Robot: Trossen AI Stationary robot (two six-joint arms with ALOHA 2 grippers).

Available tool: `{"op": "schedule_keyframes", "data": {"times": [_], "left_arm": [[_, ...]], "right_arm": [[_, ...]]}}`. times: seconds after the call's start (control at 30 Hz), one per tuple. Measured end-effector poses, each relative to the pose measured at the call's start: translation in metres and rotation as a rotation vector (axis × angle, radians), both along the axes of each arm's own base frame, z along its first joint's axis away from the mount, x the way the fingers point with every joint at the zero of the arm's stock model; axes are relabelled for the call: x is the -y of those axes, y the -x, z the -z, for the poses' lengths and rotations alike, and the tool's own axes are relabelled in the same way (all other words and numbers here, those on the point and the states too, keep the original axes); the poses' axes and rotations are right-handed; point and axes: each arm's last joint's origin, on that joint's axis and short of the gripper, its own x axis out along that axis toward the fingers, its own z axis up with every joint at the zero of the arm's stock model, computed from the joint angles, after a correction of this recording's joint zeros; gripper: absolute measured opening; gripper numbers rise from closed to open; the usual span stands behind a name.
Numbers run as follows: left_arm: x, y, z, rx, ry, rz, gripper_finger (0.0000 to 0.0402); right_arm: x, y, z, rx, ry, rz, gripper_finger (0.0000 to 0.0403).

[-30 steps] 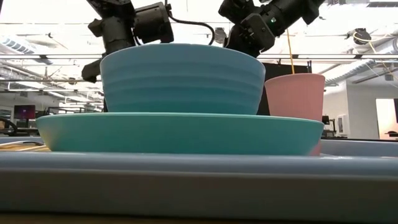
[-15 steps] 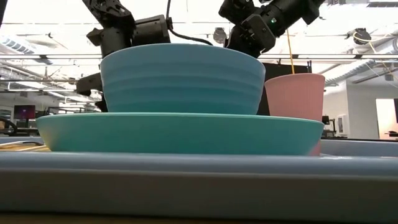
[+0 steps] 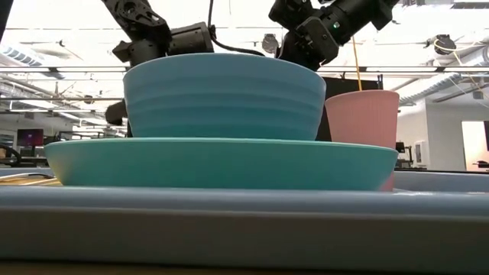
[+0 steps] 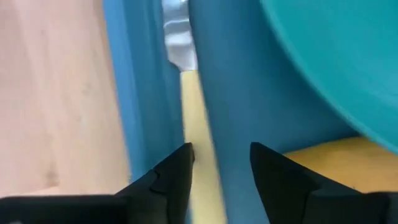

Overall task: Set up tray
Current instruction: Put the yellow knife on the yellow napkin to the right of the orange spoon

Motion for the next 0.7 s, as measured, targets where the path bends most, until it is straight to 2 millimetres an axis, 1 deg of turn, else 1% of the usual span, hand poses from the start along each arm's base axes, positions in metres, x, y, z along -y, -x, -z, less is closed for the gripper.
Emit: {"op": "schedule_keyframes", "data": {"times": [0.17,0.37,0.43,0.53,0.7], "left_arm": [[0.0,-0.003,0.014,-0.036,0.012,0.003,0.0146],[0.0,-0.003,0.015,-0.042,0.009,0.001,0.0119],[0.0,-0.003,0.015,-0.043,0.003,0.002,0.0101],[0.0,-0.002,0.015,-0.044,-0.009,0.005,0.0061],[-0.001,-0.005,0.012,-0.046,-0.023,-0.008,0.0058]], "right_arm": [[0.0,0.0,0.0,0.0,-0.001,0.0,0.0125],[0.0,0.0,0.0,0.0,-0.001,0.0,0.0125],[0.0,0.0,0.0,0.0,-0.001,0.0,0.0125],[0.0,0.0,0.0,0.001,-0.003,0.002,0.0125],[0.0,0.0,0.0,0.001,-0.007,0.005,0.0125]]}}
